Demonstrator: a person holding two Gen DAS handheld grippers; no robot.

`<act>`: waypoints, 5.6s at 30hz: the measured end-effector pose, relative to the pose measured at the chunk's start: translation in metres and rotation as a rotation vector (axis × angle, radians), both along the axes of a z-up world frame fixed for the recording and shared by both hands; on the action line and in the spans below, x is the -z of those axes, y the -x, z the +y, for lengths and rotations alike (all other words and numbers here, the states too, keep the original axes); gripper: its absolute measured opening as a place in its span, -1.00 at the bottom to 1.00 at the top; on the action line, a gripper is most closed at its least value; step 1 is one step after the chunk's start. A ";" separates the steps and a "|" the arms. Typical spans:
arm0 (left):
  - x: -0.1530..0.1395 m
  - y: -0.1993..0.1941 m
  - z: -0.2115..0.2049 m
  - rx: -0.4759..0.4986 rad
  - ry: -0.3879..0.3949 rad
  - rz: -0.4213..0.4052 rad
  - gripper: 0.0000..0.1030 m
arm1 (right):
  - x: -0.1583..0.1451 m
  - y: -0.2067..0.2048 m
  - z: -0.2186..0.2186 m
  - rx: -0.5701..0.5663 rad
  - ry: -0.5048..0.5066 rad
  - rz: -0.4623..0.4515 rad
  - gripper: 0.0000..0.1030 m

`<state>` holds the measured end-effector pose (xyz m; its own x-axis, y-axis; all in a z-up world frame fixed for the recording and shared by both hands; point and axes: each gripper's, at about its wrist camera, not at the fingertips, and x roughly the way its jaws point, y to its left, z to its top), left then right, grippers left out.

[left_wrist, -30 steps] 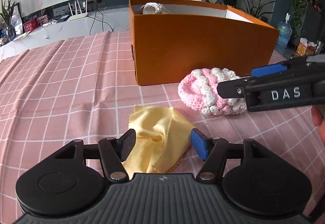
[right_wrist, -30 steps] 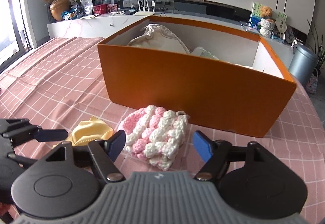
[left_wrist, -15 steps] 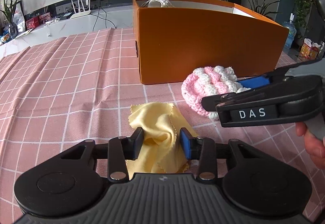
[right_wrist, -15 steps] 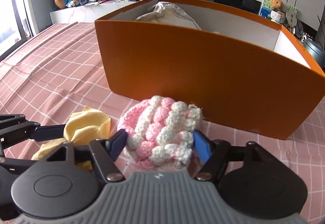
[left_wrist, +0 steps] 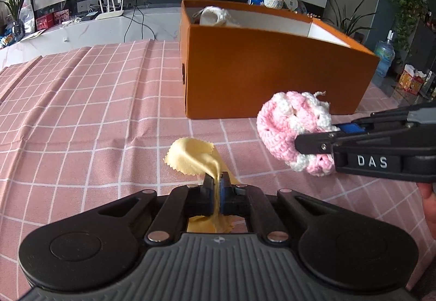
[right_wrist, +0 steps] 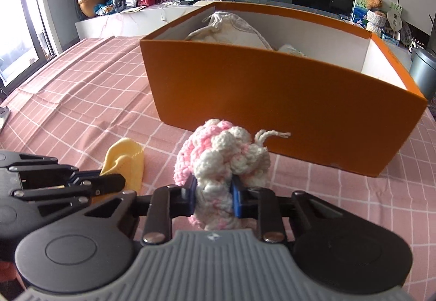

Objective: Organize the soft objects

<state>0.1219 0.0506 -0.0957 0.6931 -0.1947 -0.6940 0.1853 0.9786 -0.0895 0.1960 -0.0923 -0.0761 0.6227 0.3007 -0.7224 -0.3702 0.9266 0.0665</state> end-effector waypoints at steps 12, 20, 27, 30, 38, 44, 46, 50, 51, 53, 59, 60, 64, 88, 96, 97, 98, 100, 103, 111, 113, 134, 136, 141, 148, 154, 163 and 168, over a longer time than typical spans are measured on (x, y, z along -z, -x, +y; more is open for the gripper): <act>-0.074 0.002 -0.014 0.095 0.082 -0.117 -0.92 | -0.078 0.027 -0.045 0.042 -0.080 -0.112 -0.54; -0.130 -0.051 -0.040 0.172 0.124 -0.210 -0.92 | -0.126 -0.008 -0.063 0.030 -0.011 -0.230 -0.54; -0.130 -0.115 -0.066 0.196 0.107 -0.204 -0.92 | -0.123 -0.085 -0.073 0.036 0.091 -0.216 -0.54; -0.118 -0.138 -0.072 0.194 0.098 -0.171 -0.92 | -0.111 -0.121 -0.074 0.034 0.142 -0.188 -0.54; -0.088 -0.178 -0.069 0.166 0.086 -0.094 -0.92 | -0.065 -0.193 -0.066 0.013 0.271 -0.131 -0.54; -0.073 -0.190 -0.069 0.163 0.059 -0.060 -0.92 | -0.037 -0.213 -0.058 -0.019 0.365 -0.099 -0.50; -0.071 -0.191 -0.068 0.160 0.059 -0.052 -0.92 | -0.029 -0.215 -0.055 -0.029 0.390 -0.089 -0.47; -0.069 -0.193 -0.069 0.159 0.051 -0.041 -0.92 | -0.023 -0.213 -0.050 -0.049 0.465 -0.114 -0.25; -0.070 -0.193 -0.069 0.159 0.050 -0.040 -0.92 | -0.026 -0.212 -0.049 -0.052 0.466 -0.122 -0.13; -0.071 -0.193 -0.070 0.163 0.049 -0.040 -0.92 | -0.029 -0.208 -0.049 -0.058 0.487 -0.137 0.03; -0.078 -0.190 -0.074 0.155 0.015 -0.049 -0.92 | -0.053 -0.190 -0.055 -0.051 0.494 -0.203 0.08; -0.079 -0.189 -0.075 0.155 0.009 -0.046 -0.92 | -0.058 -0.186 -0.058 -0.043 0.483 -0.216 0.12; -0.075 -0.192 -0.080 0.166 -0.013 -0.011 -0.91 | -0.072 -0.167 -0.066 -0.027 0.412 -0.233 0.16; -0.093 -0.165 -0.070 0.142 0.026 -0.054 0.47 | -0.093 -0.118 -0.080 0.053 0.318 -0.261 0.32; -0.137 -0.135 -0.054 0.093 0.119 -0.188 0.55 | -0.133 -0.084 -0.076 0.078 0.279 -0.348 0.35; -0.142 -0.129 -0.053 0.092 0.126 -0.209 0.55 | -0.140 -0.078 -0.076 0.082 0.268 -0.361 0.37; -0.148 -0.122 -0.052 0.091 0.134 -0.240 0.55 | -0.146 -0.072 -0.075 0.086 0.254 -0.376 0.43; -0.160 -0.108 -0.050 0.077 0.140 -0.303 0.58 | -0.159 -0.059 -0.074 0.093 0.225 -0.404 0.45; -0.175 -0.083 -0.047 0.059 0.131 -0.410 0.61 | -0.178 -0.038 -0.072 0.110 0.190 -0.449 0.52; -0.188 -0.018 -0.037 -0.005 0.123 -0.570 0.77 | -0.201 0.034 -0.064 0.181 0.096 -0.572 0.86; -0.185 -0.005 -0.034 -0.028 0.116 -0.590 0.83 | -0.198 0.053 -0.061 0.197 0.084 -0.598 0.89; -0.095 0.044 -0.013 -0.152 0.009 -0.328 1.00 | -0.086 0.112 -0.055 0.392 0.038 -0.316 0.95; -0.086 0.047 -0.013 -0.153 0.012 -0.297 1.00 | -0.080 0.112 -0.053 0.395 0.056 -0.298 0.95; -0.071 0.053 -0.019 -0.157 -0.013 -0.247 1.00 | -0.071 0.118 -0.054 0.399 0.056 -0.282 0.95; -0.071 0.057 -0.024 -0.167 -0.045 -0.244 1.00 | -0.076 0.121 -0.054 0.395 0.053 -0.300 0.95; -0.075 0.055 -0.026 -0.177 -0.055 -0.250 1.00 | -0.076 0.120 -0.054 0.397 0.053 -0.300 0.95; -0.074 0.055 -0.030 -0.166 -0.068 -0.243 1.00 | -0.076 0.121 -0.054 0.397 0.053 -0.303 0.95; -0.073 0.055 -0.032 -0.160 -0.075 -0.241 1.00 | -0.076 0.122 -0.054 0.395 0.053 -0.305 0.95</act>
<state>0.0669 0.0190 -0.0231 0.8576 -0.0243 -0.5137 0.0357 0.9993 0.0123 0.0737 -0.1467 -0.0002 0.8667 -0.0334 -0.4977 0.0148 0.9990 -0.0412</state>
